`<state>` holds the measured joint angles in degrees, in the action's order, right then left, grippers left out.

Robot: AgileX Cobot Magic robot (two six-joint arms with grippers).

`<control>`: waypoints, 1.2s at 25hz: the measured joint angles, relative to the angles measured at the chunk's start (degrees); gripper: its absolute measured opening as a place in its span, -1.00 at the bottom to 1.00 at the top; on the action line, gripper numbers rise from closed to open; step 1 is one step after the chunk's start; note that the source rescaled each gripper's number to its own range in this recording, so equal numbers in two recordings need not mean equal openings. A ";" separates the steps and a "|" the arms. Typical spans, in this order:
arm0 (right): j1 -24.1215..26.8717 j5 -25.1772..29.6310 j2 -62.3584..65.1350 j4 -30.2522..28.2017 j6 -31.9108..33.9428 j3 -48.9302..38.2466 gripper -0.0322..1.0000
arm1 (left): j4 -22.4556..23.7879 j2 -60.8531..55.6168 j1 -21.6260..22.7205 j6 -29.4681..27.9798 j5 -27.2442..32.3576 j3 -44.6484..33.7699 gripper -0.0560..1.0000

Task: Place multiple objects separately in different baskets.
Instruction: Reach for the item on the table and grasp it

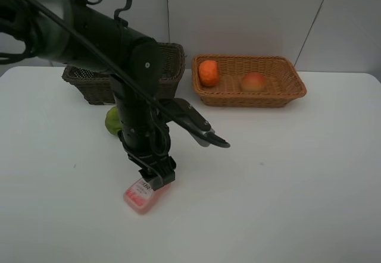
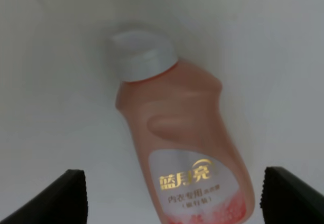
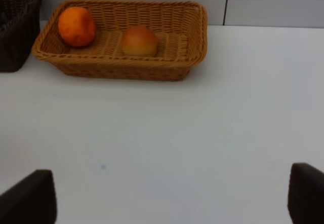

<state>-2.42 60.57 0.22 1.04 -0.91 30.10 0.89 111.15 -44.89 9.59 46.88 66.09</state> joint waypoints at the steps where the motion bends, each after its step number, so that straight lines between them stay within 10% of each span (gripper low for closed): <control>1: 0.00 0.00 0.00 0.00 0.00 0.00 0.94 | 0.00 0.46 0.00 0.00 -0.20 0.29 0.83; 30: 0.00 0.00 0.00 0.00 0.00 0.00 0.94 | -2.48 7.25 0.00 -7.14 -1.27 1.02 0.81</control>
<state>-2.42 60.57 0.22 1.04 -0.91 30.10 -1.59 118.39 -44.89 2.45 45.61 67.11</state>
